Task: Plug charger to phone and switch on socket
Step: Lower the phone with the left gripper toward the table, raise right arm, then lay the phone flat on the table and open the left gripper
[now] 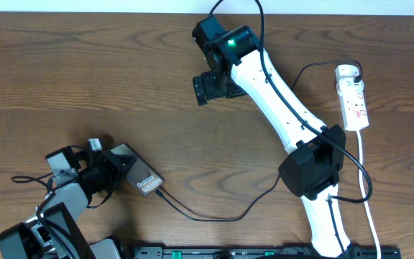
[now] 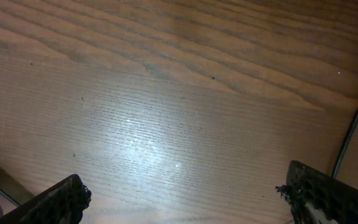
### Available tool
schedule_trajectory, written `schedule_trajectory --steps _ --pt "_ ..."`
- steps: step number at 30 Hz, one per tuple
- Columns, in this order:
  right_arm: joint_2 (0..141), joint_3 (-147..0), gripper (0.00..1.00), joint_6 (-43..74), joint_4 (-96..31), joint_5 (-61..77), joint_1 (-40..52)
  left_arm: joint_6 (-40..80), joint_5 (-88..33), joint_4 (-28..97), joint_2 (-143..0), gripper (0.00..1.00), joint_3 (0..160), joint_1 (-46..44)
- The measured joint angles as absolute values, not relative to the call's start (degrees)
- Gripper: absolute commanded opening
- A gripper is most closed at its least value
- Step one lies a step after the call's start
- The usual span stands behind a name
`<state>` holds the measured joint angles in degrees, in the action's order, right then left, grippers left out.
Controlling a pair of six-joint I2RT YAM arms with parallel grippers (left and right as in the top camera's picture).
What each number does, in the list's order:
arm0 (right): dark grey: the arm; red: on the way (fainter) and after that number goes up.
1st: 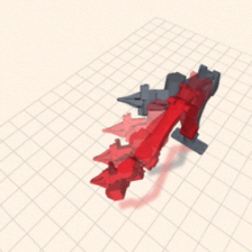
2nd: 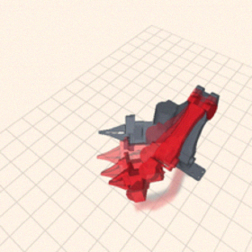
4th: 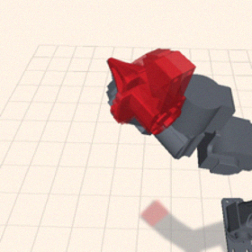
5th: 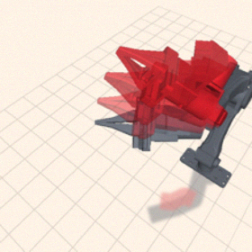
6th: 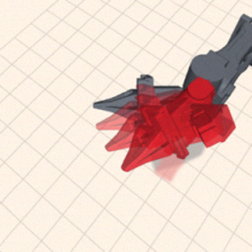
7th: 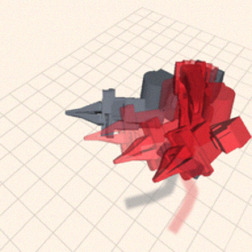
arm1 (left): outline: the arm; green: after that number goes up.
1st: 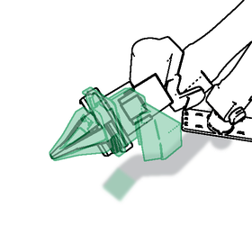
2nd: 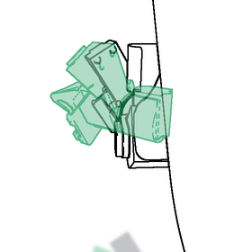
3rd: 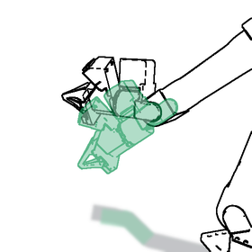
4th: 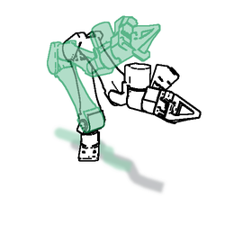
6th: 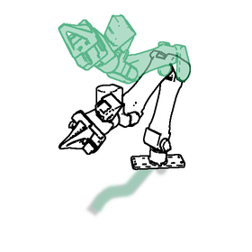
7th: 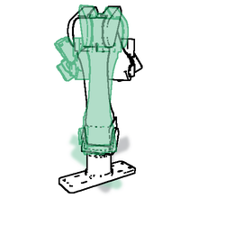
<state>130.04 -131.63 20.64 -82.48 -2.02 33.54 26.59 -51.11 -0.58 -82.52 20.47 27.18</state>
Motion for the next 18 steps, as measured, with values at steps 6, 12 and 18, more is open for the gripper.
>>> schedule_trajectory --steps 6,12,18 --pt "130.0 -131.6 0.99 20.6 -82.5 -2.0 33.5 26.3 -48.1 2.2 -82.5 0.07 20.5 27.2" --pt "130.0 -131.6 0.99 20.6 -82.5 -2.0 33.6 25.5 -47.6 3.1 -82.1 0.08 20.5 27.2" --pt "130.0 -131.6 0.99 20.6 -82.5 -2.0 33.6 25.4 -47.7 3.4 -82.1 0.23 20.5 27.2"
